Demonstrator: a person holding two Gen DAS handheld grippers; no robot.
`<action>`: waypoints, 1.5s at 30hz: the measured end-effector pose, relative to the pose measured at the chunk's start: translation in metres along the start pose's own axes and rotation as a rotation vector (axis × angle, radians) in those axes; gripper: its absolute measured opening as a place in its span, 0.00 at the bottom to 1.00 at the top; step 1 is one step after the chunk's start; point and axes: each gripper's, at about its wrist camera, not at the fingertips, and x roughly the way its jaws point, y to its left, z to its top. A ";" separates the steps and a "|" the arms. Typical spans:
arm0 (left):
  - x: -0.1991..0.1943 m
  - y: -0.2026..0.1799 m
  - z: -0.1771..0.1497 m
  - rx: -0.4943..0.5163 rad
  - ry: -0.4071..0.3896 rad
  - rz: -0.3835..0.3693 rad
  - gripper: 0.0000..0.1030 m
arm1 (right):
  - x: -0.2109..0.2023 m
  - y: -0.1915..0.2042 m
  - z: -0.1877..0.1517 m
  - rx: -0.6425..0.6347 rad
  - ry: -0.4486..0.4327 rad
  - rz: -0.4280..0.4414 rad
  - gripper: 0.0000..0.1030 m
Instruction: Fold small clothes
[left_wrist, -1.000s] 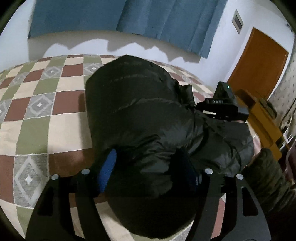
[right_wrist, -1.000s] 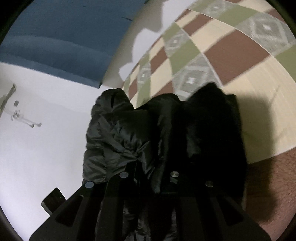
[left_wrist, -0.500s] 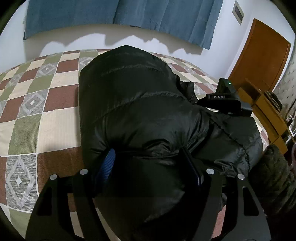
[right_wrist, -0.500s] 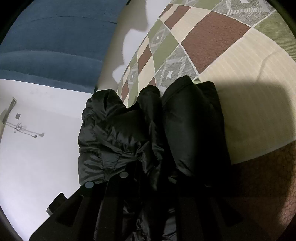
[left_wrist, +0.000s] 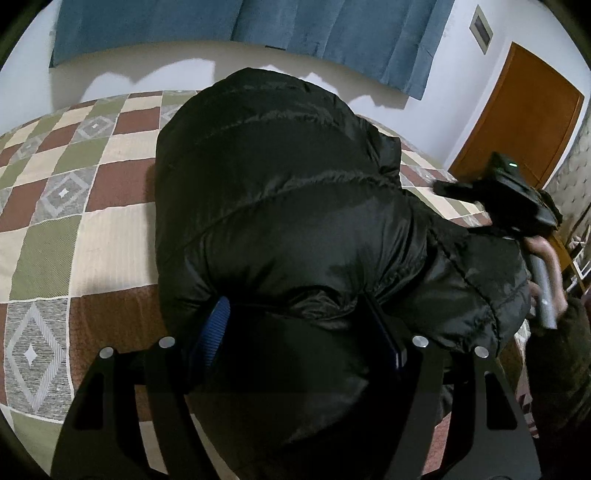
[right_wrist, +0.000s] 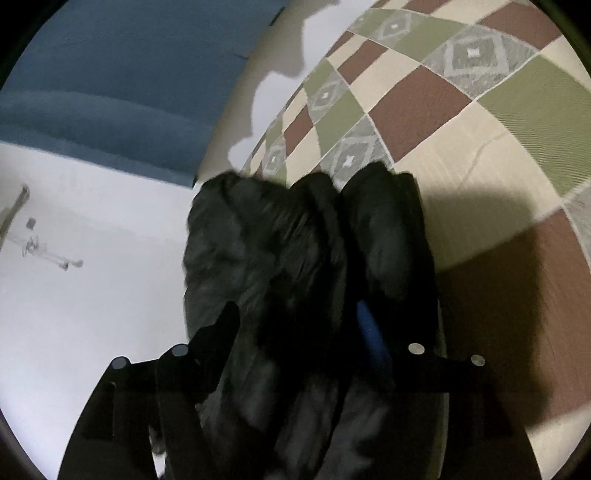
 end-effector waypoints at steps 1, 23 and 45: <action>0.000 0.000 0.000 0.000 0.000 0.000 0.69 | -0.005 0.003 -0.005 -0.007 0.005 -0.004 0.69; 0.000 -0.002 0.000 0.004 -0.002 0.011 0.69 | -0.003 0.032 -0.079 -0.038 0.142 -0.018 0.69; -0.026 0.010 0.017 -0.043 -0.049 -0.069 0.69 | -0.014 0.028 -0.083 -0.138 0.111 -0.096 0.12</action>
